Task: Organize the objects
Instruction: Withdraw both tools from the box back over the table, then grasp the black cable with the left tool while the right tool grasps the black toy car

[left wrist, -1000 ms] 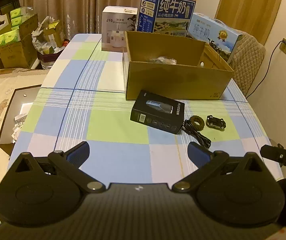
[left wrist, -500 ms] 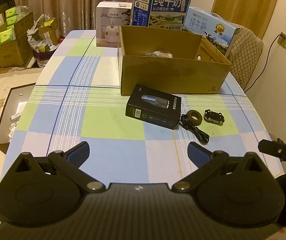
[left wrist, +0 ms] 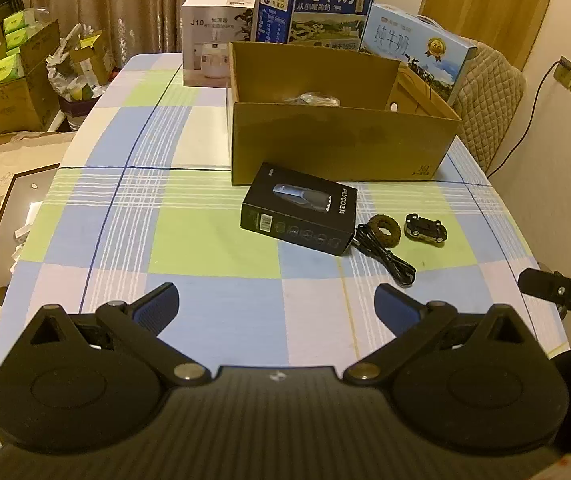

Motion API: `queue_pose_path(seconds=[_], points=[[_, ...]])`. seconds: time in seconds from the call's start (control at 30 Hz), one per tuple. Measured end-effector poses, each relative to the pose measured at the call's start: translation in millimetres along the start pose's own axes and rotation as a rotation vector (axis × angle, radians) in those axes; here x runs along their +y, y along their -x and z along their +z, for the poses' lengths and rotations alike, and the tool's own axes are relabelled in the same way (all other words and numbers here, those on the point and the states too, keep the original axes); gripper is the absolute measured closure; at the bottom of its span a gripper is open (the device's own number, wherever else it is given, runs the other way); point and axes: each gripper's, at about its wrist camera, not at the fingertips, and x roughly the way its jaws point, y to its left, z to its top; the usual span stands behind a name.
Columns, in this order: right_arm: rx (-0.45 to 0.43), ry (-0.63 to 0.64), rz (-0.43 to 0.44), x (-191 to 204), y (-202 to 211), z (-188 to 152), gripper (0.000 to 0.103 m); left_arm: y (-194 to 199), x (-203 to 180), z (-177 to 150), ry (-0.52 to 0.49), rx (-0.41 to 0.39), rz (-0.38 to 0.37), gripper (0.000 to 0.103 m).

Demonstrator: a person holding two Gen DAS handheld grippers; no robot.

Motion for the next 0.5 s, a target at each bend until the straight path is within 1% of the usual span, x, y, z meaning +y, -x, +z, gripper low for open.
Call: queue_pose_path(seconds=[0.17, 0.33, 0.5], points=[[0.016, 0.033, 0.001, -3, -3, 12, 0.027, -8, -7, 4, -0.006, 0.005, -0.001, 0.001], [0.034, 0.068, -0.002, -15, -8, 30, 0.027, -19, -16, 8, -0.004, 0.012, -0.010, 0.001], [0.051, 0.160, -0.026, -25, -18, 47, 0.027, -34, -32, 12, 0.002, 0.022, -0.038, 0.001]])
